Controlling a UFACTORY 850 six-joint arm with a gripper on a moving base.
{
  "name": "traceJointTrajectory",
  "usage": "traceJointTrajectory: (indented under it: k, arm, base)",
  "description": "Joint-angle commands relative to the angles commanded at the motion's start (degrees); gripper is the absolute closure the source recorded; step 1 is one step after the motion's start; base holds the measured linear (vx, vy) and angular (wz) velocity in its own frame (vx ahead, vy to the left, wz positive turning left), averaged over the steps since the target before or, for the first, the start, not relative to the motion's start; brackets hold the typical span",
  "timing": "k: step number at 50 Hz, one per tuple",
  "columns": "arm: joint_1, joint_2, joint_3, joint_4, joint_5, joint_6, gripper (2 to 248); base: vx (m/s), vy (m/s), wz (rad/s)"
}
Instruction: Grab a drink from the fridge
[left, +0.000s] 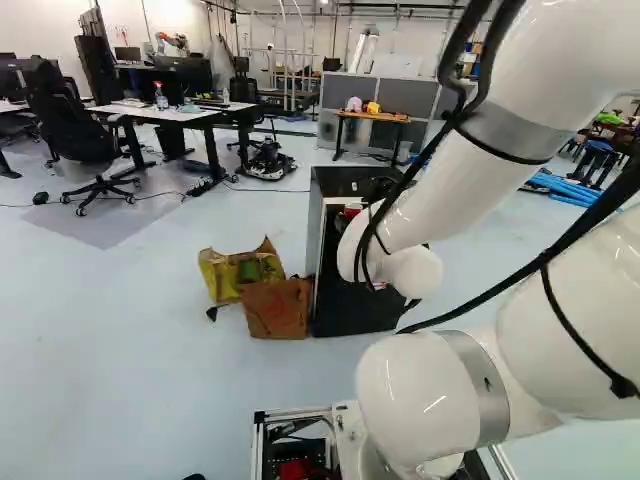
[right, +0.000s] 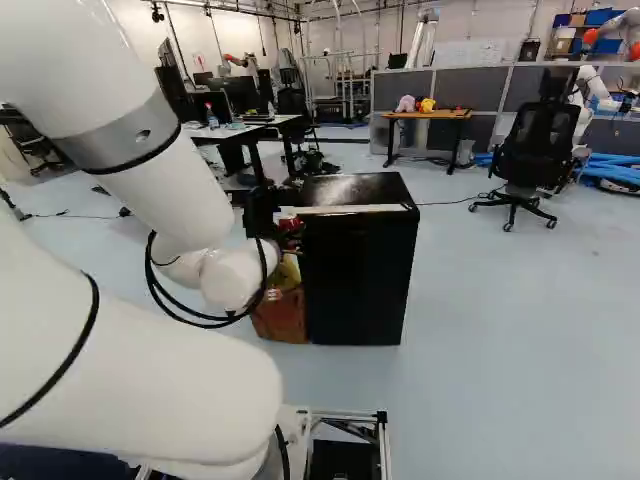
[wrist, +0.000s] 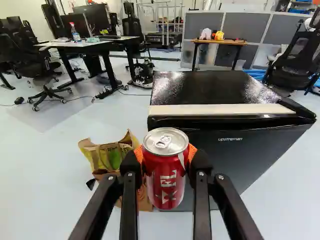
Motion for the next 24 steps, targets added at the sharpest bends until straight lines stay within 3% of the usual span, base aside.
traceJointTrajectory:
  k: [24]
  arm:
    - [0.04,0.16,0.17,0.01,-0.04,0.0,150]
  base:
    - [0.0,0.0,0.0]
